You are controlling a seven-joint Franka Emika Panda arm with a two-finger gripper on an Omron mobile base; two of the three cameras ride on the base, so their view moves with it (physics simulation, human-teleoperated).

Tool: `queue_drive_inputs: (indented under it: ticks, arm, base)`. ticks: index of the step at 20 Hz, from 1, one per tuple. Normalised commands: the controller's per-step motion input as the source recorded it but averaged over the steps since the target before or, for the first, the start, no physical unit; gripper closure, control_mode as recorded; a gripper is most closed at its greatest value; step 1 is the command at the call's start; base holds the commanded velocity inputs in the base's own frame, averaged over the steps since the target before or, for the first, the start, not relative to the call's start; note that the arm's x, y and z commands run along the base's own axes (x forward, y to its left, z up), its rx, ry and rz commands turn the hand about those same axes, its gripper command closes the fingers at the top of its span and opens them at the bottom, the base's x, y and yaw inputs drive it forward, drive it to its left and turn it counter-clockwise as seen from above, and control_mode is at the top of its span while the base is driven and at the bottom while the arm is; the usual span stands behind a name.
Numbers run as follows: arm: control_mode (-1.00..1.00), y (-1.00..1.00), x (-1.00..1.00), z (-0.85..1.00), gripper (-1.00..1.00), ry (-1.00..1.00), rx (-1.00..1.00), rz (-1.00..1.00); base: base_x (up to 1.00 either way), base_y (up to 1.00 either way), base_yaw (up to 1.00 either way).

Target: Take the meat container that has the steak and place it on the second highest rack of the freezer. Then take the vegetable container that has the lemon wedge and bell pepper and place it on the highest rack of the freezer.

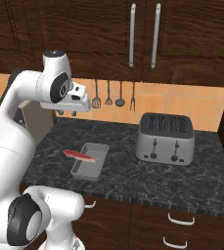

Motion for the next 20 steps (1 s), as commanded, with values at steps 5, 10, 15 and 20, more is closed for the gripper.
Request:
queue_drive_inputs:
  ticks: [5,10,15,20]
  arm:
    - [-1.00,-0.01,-0.25,-0.03,-1.00,0.03,0.00,-0.02]
    - [-1.00,-0.19,-0.39,-0.16,-1.00,0.05,0.00,-0.12]
    - [-1.00,-0.32,-0.11,-0.48,-1.00,0.05,0.02,-0.26]
    - [-1.00,-0.29,0.09,-0.62,-1.00,0.16,0.08,-0.32]
  base:
    - [0.00,0.00,0.00]
    - [0.00,0.00,0.00]
    - [0.00,0.00,0.00]
    - [0.00,0.00,0.00]
